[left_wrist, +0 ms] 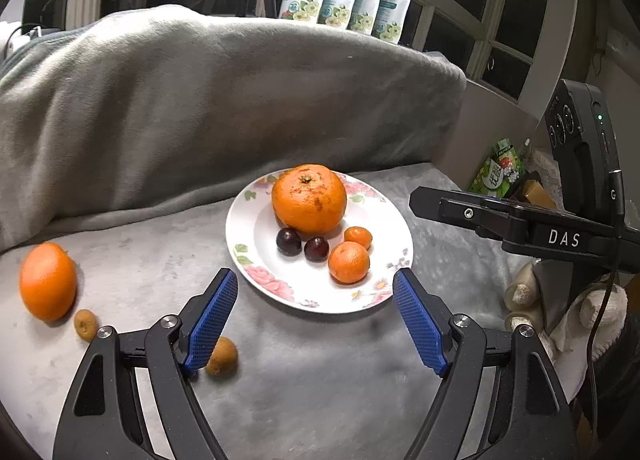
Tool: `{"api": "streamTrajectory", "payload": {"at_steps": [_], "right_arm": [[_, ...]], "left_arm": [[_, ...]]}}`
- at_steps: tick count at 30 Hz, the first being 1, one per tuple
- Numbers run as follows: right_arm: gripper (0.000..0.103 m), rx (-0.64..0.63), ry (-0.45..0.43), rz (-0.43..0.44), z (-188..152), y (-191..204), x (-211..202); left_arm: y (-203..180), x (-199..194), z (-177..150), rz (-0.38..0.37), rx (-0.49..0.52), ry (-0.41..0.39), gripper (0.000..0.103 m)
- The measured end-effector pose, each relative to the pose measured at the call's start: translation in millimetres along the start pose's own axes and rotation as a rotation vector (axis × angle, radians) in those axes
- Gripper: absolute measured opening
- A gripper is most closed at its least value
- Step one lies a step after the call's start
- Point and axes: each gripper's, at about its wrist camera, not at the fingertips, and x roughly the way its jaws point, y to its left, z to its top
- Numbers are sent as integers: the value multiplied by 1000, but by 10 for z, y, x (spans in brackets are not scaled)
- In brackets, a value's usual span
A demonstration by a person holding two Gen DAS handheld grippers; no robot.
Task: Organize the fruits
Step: 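Place the tangerine on the plate with the left gripper while the right gripper places the kumquat, then move the left gripper to a tangerine while the right gripper moves to a dark plum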
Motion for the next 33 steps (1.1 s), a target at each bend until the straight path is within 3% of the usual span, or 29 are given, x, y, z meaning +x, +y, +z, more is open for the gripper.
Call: {"api": "streamTrajectory", "payload": {"at_steps": [10, 23, 33], "right_arm": [[93, -22, -14, 29, -11, 198, -78], [93, -124, 12, 110, -82, 706, -62], [93, -338, 79, 207, -248, 1257, 116]], "left_arm": [[162, -358, -22, 31, -23, -55, 80], [804, -961, -198, 134, -132, -128, 80], [1079, -1364, -566, 194, -188, -141, 80]]}}
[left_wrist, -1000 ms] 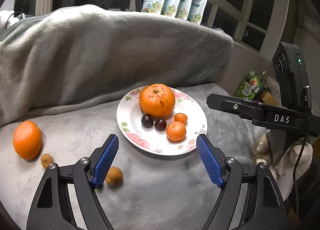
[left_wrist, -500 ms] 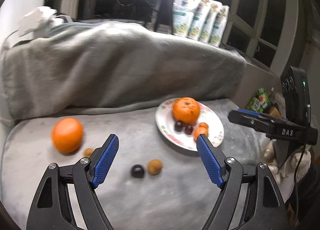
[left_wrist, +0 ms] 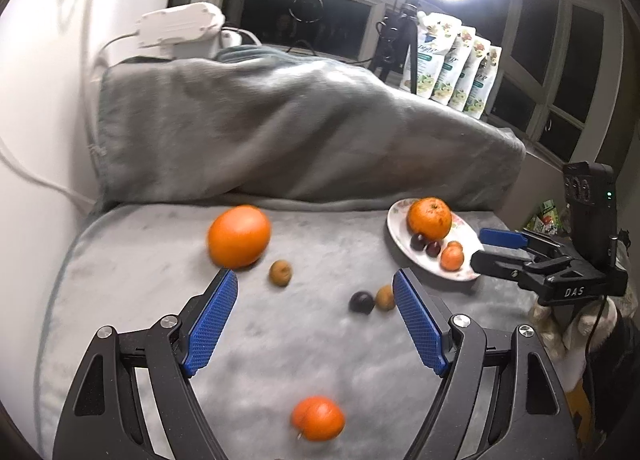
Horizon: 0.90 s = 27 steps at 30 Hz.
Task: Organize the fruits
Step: 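Move the left gripper to a tangerine while the right gripper moves to a dark plum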
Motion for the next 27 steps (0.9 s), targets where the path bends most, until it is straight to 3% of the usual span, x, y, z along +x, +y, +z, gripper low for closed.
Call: {"api": "streamTrajectory", "payload": {"at_steps": [5, 7, 12, 18, 23, 27], "right_arm": [[93, -144, 69, 32, -48, 229, 230], [86, -187, 99, 48, -67, 305, 334], [83, -290, 191, 69, -129, 484, 618], [64, -342, 245, 63, -153, 580, 849], [61, -382, 275, 45, -134, 649, 981], [53, -402, 300, 38, -126, 675, 1070]], "left_arm": [[43, -86, -240, -1, -14, 33, 80], [38, -96, -345, -6, -19, 52, 80], [5, -59, -570, -24, -31, 101, 80], [-26, -2, -749, -24, -33, 140, 78], [-26, 24, -813, -30, -36, 147, 78], [-52, 101, -879, -30, -25, 174, 70]]}}
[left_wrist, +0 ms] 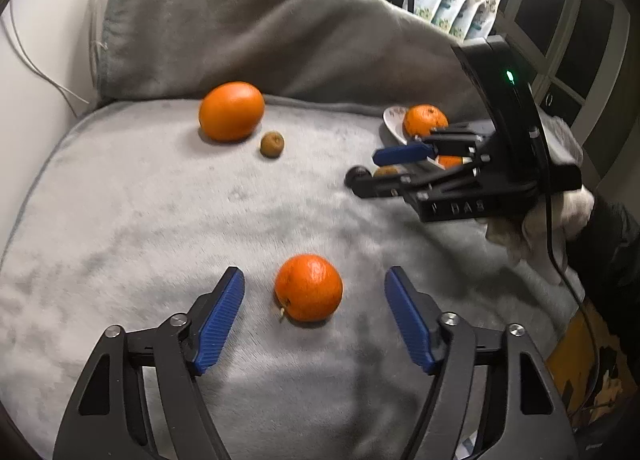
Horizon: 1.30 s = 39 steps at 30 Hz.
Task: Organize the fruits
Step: 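Move the left gripper to a tangerine while the right gripper moves to a dark plum, then grasp the tangerine with the left gripper while the right gripper grasps the dark plum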
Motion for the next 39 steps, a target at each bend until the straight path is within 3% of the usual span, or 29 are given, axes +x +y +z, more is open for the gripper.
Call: {"api": "streamTrajectory", "payload": {"at_steps": [6, 13, 18, 22, 39], "right_arm": [[51, -34, 48, -27, 41, 8, 145], [41, -44, 68, -49, 81, -6, 242], [29, -66, 78, -90, 85, 5, 276], [28, -39, 68, -84, 75, -32, 267], [27, 45, -58, -57, 52, -37, -92]], "left_arm": [[8, 90, 5, 21, 8, 5, 69], [19, 169, -15, 20, 10, 28, 63], [54, 241, -42, 26, 4, 44, 48], [74, 243, -35, 12, -1, 39, 39], [98, 79, 44, -4, -28, -10, 39]]}}
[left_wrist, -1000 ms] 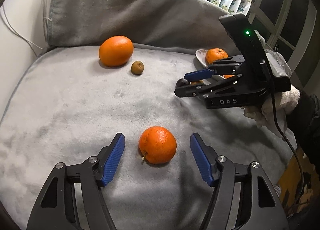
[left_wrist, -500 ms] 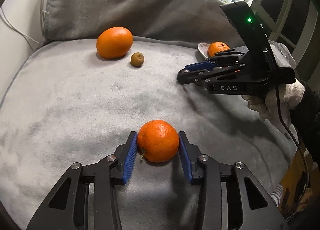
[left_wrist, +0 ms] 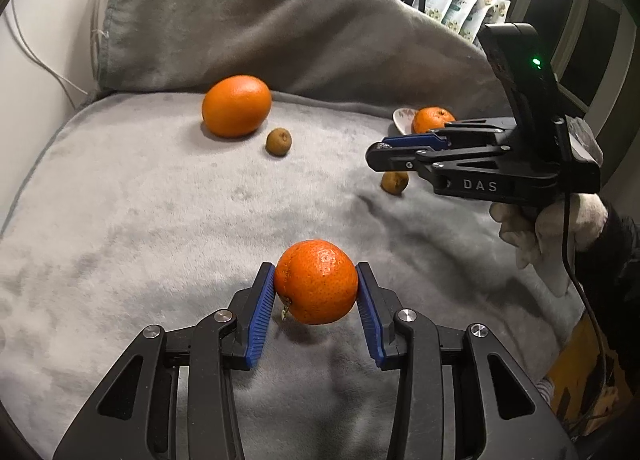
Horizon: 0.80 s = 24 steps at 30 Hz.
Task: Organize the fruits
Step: 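Grasp the tangerine with the left gripper while the right gripper grasps the dark plum, then carry the tangerine onto the plate with the left gripper while the right gripper places the plum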
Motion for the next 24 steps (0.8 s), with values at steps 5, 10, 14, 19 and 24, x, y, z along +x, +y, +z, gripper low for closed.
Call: {"api": "streamTrajectory", "payload": {"at_steps": [5, 10, 14, 19, 24], "right_arm": [[27, 39, -52, -3, -48, -54, -211], [27, 115, -109, -11, -175, -176, -437], [27, 176, -149, -27, -334, -286, -629], [27, 262, -186, -54, -569, -497, -834], [27, 333, -217, -93, -797, -686, -1052]], "left_arm": [[-49, -65, 79, -6, 13, -26, 39], [-116, -97, 192, -19, 23, -53, 39], [-185, -80, 286, -33, 35, -69, 38], [-295, -33, 411, -57, 50, -85, 38], [-445, 41, 557, -82, 72, -100, 38]]}}
